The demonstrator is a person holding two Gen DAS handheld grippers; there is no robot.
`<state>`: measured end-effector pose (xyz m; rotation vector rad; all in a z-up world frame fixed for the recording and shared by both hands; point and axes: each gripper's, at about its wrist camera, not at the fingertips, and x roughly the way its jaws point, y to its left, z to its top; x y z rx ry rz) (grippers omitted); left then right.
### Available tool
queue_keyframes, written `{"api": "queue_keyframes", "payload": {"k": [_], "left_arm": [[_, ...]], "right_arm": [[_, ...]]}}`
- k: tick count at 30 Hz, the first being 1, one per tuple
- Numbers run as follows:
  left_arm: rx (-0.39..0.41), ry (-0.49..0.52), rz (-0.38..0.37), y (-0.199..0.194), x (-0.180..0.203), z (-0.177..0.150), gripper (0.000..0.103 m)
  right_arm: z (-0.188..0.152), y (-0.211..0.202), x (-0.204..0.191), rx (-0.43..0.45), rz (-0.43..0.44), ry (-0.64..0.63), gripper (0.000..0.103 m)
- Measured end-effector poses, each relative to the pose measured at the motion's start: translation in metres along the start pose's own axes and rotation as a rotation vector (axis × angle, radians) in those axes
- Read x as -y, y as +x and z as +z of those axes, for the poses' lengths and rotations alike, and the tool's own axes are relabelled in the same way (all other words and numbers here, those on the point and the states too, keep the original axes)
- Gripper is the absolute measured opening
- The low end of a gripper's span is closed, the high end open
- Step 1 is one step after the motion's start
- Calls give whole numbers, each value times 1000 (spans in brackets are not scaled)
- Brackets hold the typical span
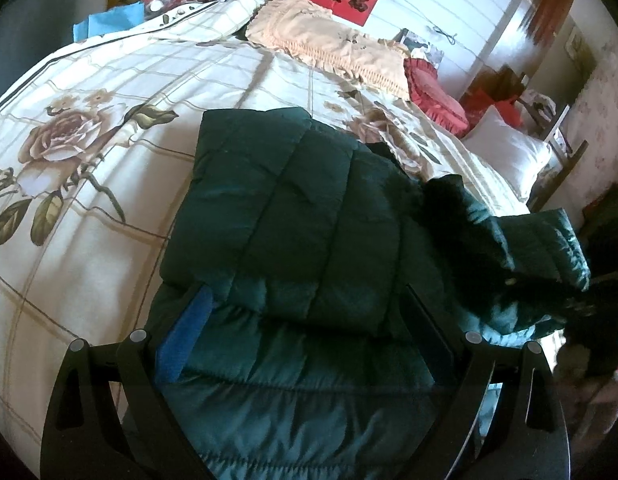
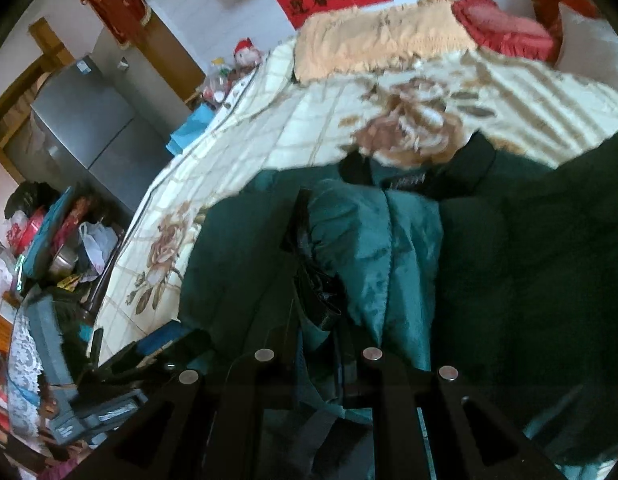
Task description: Fold large clothes
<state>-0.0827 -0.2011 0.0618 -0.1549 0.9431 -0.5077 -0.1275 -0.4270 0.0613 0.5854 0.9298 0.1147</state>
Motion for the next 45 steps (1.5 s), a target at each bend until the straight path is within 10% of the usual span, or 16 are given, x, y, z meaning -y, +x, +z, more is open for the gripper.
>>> {"api": "queue_keyframes", "payload": {"k": [4,8,25,34,41,45], "left_arm": [[3,0,-4,-4,-2,1,95],[3,-18,-22,-7,-4,2,95],[-81,-29,-172,12,63,16,95],[-102,55,-93,48,121,18,95],[-72,133,-107,50,125,15,18],[-33,106,-107,37,112,23,12]], "right_arm": [[-1,9,3,-13,8,27,16],[-2,-2,-5,8,26,16,54],[-9,-131,24,193,-90,14,68],[-19,-167,52,232,-145,21,69],[-21,-167,70,239,-160,54,69],[-21,-164,73,236,-157,63,69]]}}
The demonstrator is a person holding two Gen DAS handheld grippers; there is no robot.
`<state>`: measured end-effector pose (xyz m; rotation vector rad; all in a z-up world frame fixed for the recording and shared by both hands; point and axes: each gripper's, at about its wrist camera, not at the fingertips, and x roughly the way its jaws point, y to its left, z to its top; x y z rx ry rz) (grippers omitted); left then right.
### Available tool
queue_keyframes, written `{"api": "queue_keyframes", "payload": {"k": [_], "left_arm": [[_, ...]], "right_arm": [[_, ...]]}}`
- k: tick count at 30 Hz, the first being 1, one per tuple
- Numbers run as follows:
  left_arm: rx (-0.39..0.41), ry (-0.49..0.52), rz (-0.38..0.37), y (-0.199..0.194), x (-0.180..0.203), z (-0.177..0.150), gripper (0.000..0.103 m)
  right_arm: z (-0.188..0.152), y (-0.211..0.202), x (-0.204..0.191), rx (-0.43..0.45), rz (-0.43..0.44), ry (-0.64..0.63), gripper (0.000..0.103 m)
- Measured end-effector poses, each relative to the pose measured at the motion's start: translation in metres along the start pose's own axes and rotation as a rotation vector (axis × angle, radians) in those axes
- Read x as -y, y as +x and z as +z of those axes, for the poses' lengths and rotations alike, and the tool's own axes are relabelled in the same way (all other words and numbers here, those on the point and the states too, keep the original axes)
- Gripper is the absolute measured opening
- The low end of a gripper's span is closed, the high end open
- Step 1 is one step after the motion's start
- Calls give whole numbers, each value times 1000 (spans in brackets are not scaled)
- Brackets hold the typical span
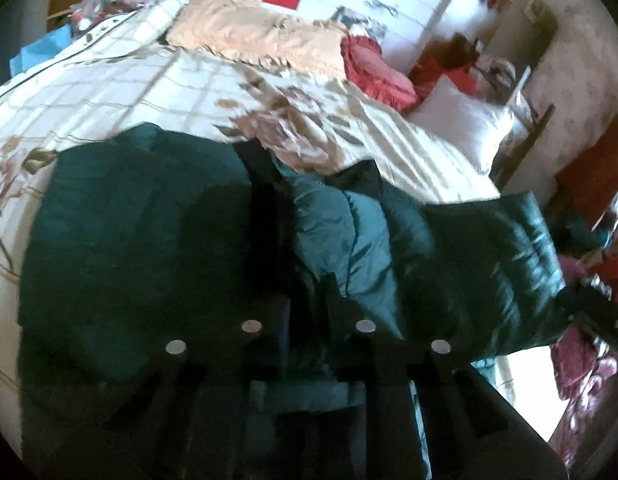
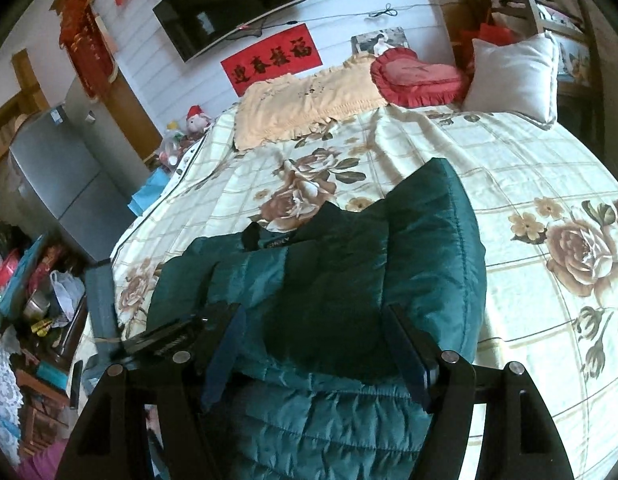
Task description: Fold large clothes
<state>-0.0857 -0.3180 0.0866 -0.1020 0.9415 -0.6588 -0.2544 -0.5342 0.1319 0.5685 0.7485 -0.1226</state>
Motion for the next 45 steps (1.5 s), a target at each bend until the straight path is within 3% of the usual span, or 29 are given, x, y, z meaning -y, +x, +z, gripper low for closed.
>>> {"api": "queue_keyframes", "payload": {"k": [7,15,19,22,25,27,29,30,32,34,35,38,42,43,45], "left_arm": [[78,-21,48,-40,-41,14,10],[84,-101,116,-55,-103,15,10],[67,-112,152,-49,-116,7,10],[49,-112,170,-40,-122,0,11],[37,-114,176,-36,-124,-3,11],[44,-111,177,-40,-123,-3,10],[65,-101,173,-49,-124,0,10],[72,-96,174,-53,-125,2,10],[78,-97,176,-58,-130,4,10],[55,-100,161,-55,-133,3,10],[51,-99,161,-53,-133,2,10],[37,-99,156,-48,-129,-2,10],[25,-90,159,-43,-121,-1,10],[24,-83,163,-42,-119,0,10],[18,-80,155,-41,-119,1,10]], "right_arm": [[-1,8,-7,-15,9,-7,69],[-10,46,-23,-76,-5,-37,69],[-18,76,-34,-110,-72,-82,69],[-28,104,-38,-156,-108,-106,60],[-42,132,-40,-197,-164,-150,60],[-43,131,-40,-203,-165,-168,60],[-38,120,-37,-218,-113,-170,60],[-32,107,-32,-191,-93,-157,60],[-20,84,-17,-105,-135,-127,63],[-6,69,7,-48,-183,-73,74],[2,67,28,-45,-199,-6,80],[12,82,69,-104,-212,166,82],[18,110,88,-146,-203,244,82],[18,119,87,-162,-176,236,81],[19,121,80,-154,-207,182,56]]}}
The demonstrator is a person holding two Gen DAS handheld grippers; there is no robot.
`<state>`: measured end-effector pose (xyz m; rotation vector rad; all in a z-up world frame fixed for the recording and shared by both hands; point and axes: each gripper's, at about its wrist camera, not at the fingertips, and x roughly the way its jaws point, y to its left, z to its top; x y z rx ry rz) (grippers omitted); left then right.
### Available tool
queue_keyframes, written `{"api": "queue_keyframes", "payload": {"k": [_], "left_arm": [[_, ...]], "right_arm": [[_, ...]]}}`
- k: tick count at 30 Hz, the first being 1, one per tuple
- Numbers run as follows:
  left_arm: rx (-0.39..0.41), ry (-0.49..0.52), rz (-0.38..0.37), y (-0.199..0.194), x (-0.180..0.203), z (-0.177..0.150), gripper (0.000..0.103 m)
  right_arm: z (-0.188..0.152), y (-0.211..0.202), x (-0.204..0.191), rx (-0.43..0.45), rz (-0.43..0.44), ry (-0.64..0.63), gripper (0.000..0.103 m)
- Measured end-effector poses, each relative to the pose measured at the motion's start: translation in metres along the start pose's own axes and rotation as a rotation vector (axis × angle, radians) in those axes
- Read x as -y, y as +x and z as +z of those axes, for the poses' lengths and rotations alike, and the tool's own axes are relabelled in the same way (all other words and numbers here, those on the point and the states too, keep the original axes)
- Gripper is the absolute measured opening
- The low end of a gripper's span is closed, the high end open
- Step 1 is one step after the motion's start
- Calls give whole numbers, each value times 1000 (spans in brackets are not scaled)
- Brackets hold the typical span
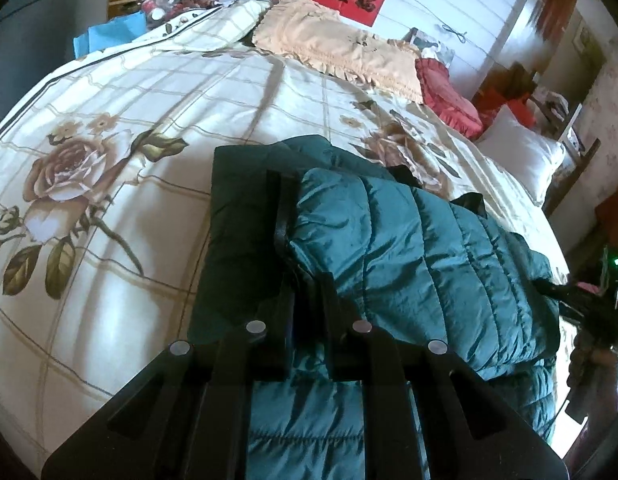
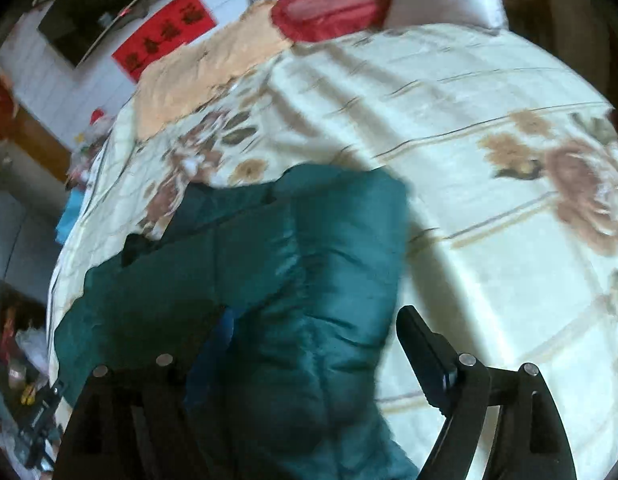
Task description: Fold large clothes
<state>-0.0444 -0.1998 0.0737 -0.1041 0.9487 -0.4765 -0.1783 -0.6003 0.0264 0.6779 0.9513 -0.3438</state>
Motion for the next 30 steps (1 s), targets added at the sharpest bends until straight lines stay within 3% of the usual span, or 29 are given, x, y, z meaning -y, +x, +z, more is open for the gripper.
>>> {"api": "queue_keyframes", "payload": {"k": [1,2,4,6,8,11,15,17,19,23,25,28,29,30], "left_arm": [[-4,0,-3,1,0,0,10],[-6,3,-3,2,1,-1,10],[-14,18,4,8,5,-3,11],[-32,33,9,17,12,-7,11],[-23,44,31,17,17,-8,11],[-28,35,1,13,13,-5,12],[-24,-17,-32,-3,-2,0,15],[1,-23,-31,-14,-2,2,15],[33,-13,-15,-24,0,4,15],[49,-24,-32,-34,6,7,15],[62,-30,-38,-39,8,8,15],[81,-36,-40,-45,9,9,15],[88,-39,-41,-48,9,10,17],[93,-39,-43,-49,9,11,32]], "right_arm": [[0,-3,0,11,-16,-17,39],[1,-5,0,19,-21,-32,31],[2,-6,4,35,-42,-61,27],[0,5,13,30,-99,-67,27],[3,8,22,28,-78,-24,28],[4,-17,29,40,-58,3,28],[-13,-52,14,70,-87,-104,37],[-29,-68,2,79,-60,-169,50],[-42,-73,-10,81,-49,-224,50],[-62,-57,-25,38,-97,-315,50],[-74,-41,-26,11,-169,-382,50],[-83,-27,-9,0,-227,-356,50],[-84,-26,-4,0,-229,-348,49],[-84,-27,1,-1,-234,-337,50]]}}
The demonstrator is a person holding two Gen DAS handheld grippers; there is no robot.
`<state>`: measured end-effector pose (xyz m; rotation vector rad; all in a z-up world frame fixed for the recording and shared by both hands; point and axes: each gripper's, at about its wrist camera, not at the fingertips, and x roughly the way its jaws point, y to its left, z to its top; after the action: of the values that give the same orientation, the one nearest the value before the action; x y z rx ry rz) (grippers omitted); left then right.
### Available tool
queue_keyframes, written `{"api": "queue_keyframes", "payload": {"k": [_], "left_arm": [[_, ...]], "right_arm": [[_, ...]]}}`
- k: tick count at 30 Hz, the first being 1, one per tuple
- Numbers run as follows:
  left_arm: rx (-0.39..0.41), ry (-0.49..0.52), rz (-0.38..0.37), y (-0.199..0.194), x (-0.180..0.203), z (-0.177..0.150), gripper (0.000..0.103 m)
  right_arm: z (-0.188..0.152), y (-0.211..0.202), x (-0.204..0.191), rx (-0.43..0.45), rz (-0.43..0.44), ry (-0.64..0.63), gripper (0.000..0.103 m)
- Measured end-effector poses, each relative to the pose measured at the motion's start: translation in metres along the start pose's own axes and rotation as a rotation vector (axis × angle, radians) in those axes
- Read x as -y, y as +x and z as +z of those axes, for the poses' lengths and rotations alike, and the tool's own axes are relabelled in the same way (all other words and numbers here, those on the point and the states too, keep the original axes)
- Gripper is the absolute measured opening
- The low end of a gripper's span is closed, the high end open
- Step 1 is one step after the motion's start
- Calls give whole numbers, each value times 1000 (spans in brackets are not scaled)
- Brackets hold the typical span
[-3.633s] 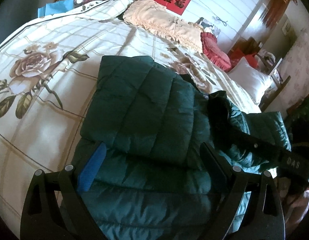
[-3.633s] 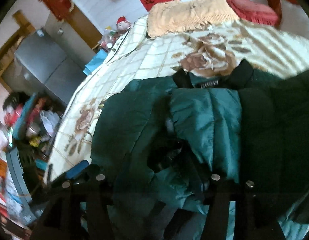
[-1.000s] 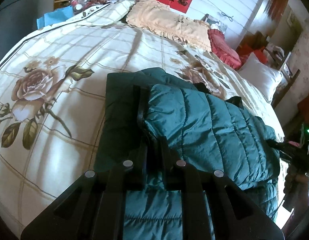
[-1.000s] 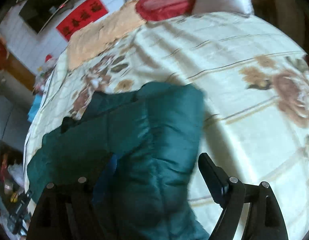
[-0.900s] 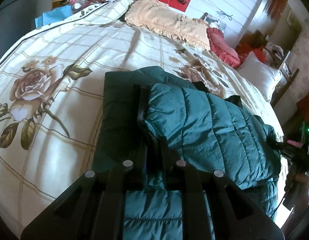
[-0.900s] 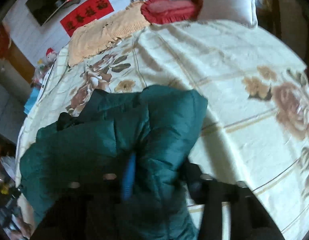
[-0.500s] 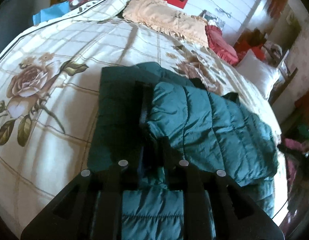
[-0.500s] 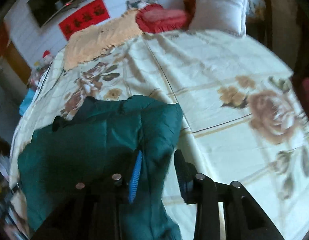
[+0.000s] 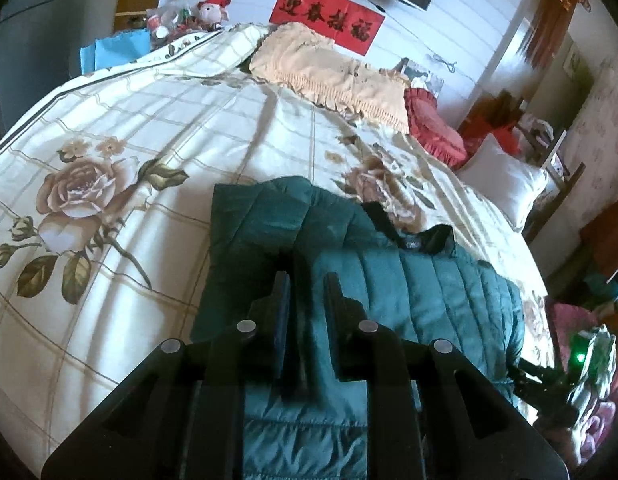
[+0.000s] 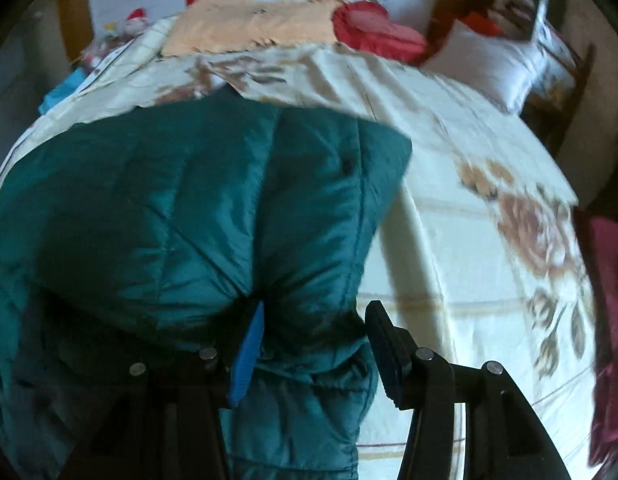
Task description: Fold large clothes
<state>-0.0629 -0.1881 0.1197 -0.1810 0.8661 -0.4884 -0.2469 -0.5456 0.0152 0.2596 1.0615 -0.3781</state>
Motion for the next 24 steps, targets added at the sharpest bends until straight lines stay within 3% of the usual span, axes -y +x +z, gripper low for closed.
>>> {"api": "queue_keyframes", "payload": {"k": [2,5,8,12,15,17,20,22,23,24], "left_arm": [[17,-2,-6,-2,3,2,57],[61,29,-6,-3,13,2,58],[27,60,0,6,24,-2,58],[19,99,21,9,25,-12,59],[-52,51,-6,19,12,-18,63],[-113,11,-7,29,4,-24,68],[-125,-7,23,40,-1,-30,68],[-141,-13,0,45,-1,-33,67],[-135,-4,-20,45,1,-33,60],[-116,25,-28,43,7,-32,40]], "right_arm": [[-1,-4,7,-16,16,27,50],[2,-23,15,6,94,90,50],[11,-47,12,79,135,114,51],[23,-57,-16,104,211,63,54],[24,-59,-46,108,260,-22,55],[24,-58,-61,117,230,-61,63],[23,-53,-69,120,232,-68,64],[25,-50,-65,116,237,-45,64],[27,-50,-62,116,235,-32,64],[28,-49,-59,117,232,-20,64]]}}
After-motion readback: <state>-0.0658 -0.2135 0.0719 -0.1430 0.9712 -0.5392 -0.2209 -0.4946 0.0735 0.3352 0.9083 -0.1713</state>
